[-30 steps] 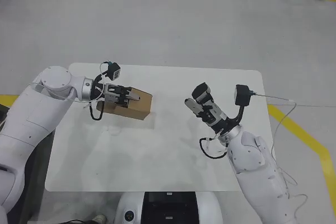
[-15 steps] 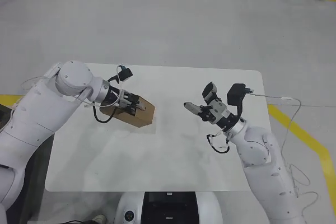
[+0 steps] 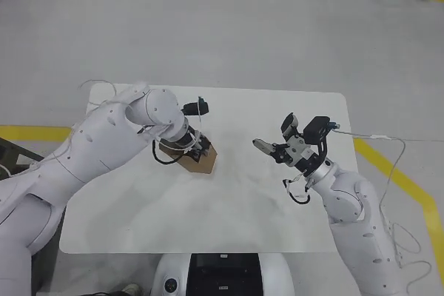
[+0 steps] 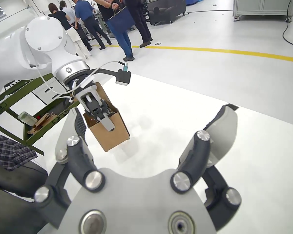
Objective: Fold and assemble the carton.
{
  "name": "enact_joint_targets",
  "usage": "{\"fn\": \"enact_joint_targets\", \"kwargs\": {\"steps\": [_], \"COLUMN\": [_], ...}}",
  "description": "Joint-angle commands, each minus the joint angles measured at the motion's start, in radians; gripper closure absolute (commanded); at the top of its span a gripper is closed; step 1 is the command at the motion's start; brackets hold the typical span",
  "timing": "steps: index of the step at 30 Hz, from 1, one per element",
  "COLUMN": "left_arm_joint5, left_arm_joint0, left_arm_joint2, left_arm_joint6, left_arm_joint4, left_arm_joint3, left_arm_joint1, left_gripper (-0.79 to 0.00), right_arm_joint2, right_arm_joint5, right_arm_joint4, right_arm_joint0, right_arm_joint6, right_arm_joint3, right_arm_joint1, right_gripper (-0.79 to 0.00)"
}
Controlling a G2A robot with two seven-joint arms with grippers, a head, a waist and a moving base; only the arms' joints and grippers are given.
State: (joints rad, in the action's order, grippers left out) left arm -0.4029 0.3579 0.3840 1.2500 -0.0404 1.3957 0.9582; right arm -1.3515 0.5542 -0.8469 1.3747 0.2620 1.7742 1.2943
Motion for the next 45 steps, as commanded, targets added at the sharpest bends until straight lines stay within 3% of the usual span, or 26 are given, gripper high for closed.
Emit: {"fn": "enact_joint_targets", "kwargs": {"steps": [1, 12, 18, 19, 21, 22, 23, 27, 33, 45], "left_arm_joint5": [0.000, -0.021, -0.001, 0.005, 0.025, 0.037, 0.047, 0.093, 0.175, 0.317], "left_arm_joint0": [-0.013, -0.055, -0.052, -0.051, -0.050, -0.050, -0.049, -0.045, -0.034, 0.124], "left_arm_joint2": [-0.023, -0.123, -0.145, -0.147, -0.146, -0.144, -0.142, -0.113, -0.010, 0.327], "left_arm_joint6": [-0.010, -0.045, -0.067, -0.065, -0.057, -0.057, -0.057, -0.050, -0.095, -0.100], "left_arm_joint4": [0.031, 0.175, 0.211, 0.215, 0.211, 0.210, 0.209, 0.164, 0.102, -0.080], "left_arm_joint3": [-0.020, -0.114, -0.156, -0.162, -0.172, -0.175, -0.178, -0.183, -0.163, -0.056], "left_arm_joint1": [0.021, 0.134, 0.181, 0.187, 0.199, 0.203, 0.208, 0.219, 0.191, 0.053], "left_gripper": [0.000, 0.000, 0.000, -0.058, -0.326, -0.606, -0.785, -0.785, -0.785, -0.785], "right_arm_joint2": [0.000, 0.000, 0.000, 0.000, 0.000, 0.000, 0.000, 0.000, 0.000, 0.000], "right_arm_joint5": [0.000, 0.000, 0.000, 0.000, 0.000, 0.000, 0.000, 0.000, 0.000, 0.000], "right_arm_joint4": [0.000, 0.000, 0.000, 0.000, 0.000, 0.000, 0.000, 0.000, 0.000, 0.000], "right_arm_joint0": [0.000, 0.000, 0.000, 0.000, 0.000, 0.000, 0.000, 0.000, 0.000, 0.000], "right_arm_joint6": [0.000, 0.000, 0.000, 0.000, 0.000, 0.000, 0.000, 0.000, 0.000, 0.000], "right_arm_joint3": [0.000, 0.000, 0.000, 0.000, 0.000, 0.000, 0.000, 0.000, 0.000, 0.000], "right_arm_joint1": [0.000, 0.000, 0.000, 0.000, 0.000, 0.000, 0.000, 0.000, 0.000, 0.000], "right_gripper": [-0.785, -0.785, -0.785, -0.785, -0.785, -0.785, -0.785, -0.785, -0.785, -0.785]}}
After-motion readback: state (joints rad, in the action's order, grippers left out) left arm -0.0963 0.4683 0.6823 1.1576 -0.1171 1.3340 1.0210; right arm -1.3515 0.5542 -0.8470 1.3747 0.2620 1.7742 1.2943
